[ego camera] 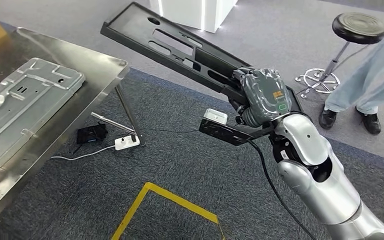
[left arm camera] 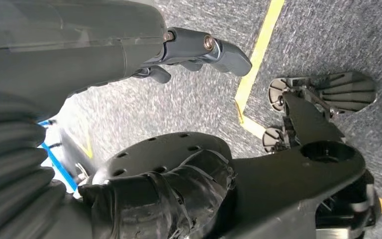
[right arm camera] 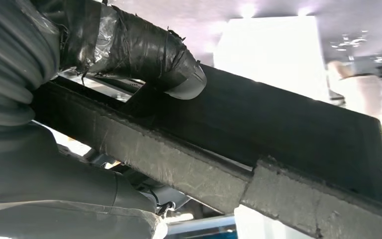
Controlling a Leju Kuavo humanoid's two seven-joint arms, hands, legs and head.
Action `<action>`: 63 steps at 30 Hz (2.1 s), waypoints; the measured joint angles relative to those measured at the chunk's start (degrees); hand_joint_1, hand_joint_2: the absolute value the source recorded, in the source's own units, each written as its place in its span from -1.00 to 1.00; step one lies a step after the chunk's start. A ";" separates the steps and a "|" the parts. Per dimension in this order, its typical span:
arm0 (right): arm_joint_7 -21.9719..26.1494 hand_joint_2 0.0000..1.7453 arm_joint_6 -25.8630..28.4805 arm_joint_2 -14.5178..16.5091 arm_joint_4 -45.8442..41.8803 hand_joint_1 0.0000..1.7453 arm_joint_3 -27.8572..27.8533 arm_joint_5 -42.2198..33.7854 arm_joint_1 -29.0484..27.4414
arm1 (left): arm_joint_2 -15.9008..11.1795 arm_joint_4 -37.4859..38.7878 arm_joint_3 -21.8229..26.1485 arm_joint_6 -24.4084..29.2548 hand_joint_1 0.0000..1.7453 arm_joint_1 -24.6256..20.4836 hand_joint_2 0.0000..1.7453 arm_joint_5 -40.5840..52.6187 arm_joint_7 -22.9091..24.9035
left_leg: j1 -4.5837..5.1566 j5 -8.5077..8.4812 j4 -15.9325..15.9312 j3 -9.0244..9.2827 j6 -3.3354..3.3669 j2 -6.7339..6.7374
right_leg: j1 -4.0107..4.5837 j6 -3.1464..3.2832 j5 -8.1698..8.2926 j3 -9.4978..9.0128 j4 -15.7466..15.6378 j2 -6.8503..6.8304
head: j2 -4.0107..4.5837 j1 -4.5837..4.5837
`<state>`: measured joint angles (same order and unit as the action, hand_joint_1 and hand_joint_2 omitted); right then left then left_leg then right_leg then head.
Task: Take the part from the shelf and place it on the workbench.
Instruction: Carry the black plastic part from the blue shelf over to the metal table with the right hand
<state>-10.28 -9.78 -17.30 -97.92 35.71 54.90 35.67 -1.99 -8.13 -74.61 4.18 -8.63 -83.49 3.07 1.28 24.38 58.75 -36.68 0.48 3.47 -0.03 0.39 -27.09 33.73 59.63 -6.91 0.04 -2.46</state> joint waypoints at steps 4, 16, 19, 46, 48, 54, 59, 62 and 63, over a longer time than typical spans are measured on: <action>-0.36 1.00 0.15 1.28 1.33 1.00 1.44 -0.11 0.86 | 0.36 0.00 0.31 0.46 -1.00 0.51 1.00 0.05 -0.16 | -0.51 -0.72 -1.24 0.66 1.15 -2.57 | -0.25 -0.92 -1.56 0.33 1.68 1.56 | -0.01 0.21; 1.90 1.00 -6.82 0.76 3.65 1.00 8.16 0.78 4.01 | 0.11 0.02 0.34 0.68 -1.00 0.50 1.00 0.91 -0.52 | -1.53 -0.43 0.67 -0.68 -0.23 -10.96 | -1.34 -1.47 0.54 1.48 1.37 10.59 | 0.00 0.41; 1.54 1.00 -8.35 0.70 4.04 1.00 11.14 4.55 6.10 | -0.05 0.03 0.34 0.55 -1.00 0.89 1.00 0.90 -0.32 | -1.66 0.22 1.90 -1.74 -1.10 -10.07 | -1.40 -0.35 1.04 1.22 0.70 8.61 | 0.00 0.07; 0.04 1.00 -9.83 -0.45 5.70 1.00 24.04 10.68 13.27 | -0.08 0.02 0.34 0.14 -1.00 0.65 1.00 0.79 0.22 | -1.44 0.02 0.66 -0.02 0.02 -10.86 | -1.12 -1.53 1.12 1.88 1.16 10.30 | -0.01 -0.13; 0.08 1.00 -9.74 -0.47 5.71 1.00 24.46 10.60 13.46 | -0.15 0.02 0.34 -0.34 -1.00 0.84 1.00 1.09 0.76 | -1.71 -0.10 0.60 -0.36 -0.59 -11.66 | -1.00 -1.06 1.33 1.66 0.81 9.02 | 0.00 -0.11; 0.45 1.00 -8.88 -0.43 6.08 1.00 25.57 9.68 14.25 | -0.03 0.02 0.32 -1.09 -1.00 0.91 1.00 1.70 2.45 | -1.77 5.92 14.57 -7.61 -2.06 -4.28 | -0.89 0.19 1.32 0.89 0.03 4.98 | 0.00 -0.99; 0.76 1.00 -8.45 -0.41 6.36 1.00 26.32 9.31 14.19 | 0.02 0.02 0.32 -0.44 -1.00 0.89 1.00 1.47 2.58 | -1.21 -0.33 3.14 -2.08 -1.22 -0.77 | -0.60 -0.26 0.54 0.17 0.05 1.63 | 0.00 -0.99; 0.76 1.00 -8.33 -0.37 6.45 1.00 26.51 9.27 14.32 | 0.02 0.02 0.32 -0.34 -1.00 0.73 1.00 1.39 2.59 | -0.50 -0.75 0.26 -0.71 -0.07 -0.50 | -0.15 -1.04 0.06 -0.33 -0.10 -0.16 | 0.00 -0.85; 0.77 1.00 -8.32 -0.33 6.48 1.00 26.61 9.24 14.33 | 0.03 0.02 0.32 -0.33 -1.00 0.75 1.00 1.33 2.59 | -0.66 -0.82 0.07 -0.59 0.23 -1.27 | -0.17 -1.37 -0.15 -0.48 -0.16 -0.53 | 0.00 -0.83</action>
<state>-9.51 -18.10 -17.63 -91.44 62.32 64.14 50.00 -1.96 -8.11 -74.29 3.85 -7.88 -82.15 5.66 0.62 23.57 58.82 -37.27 0.71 2.20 -0.21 -0.98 -27.24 33.26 59.47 -7.44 0.04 -3.29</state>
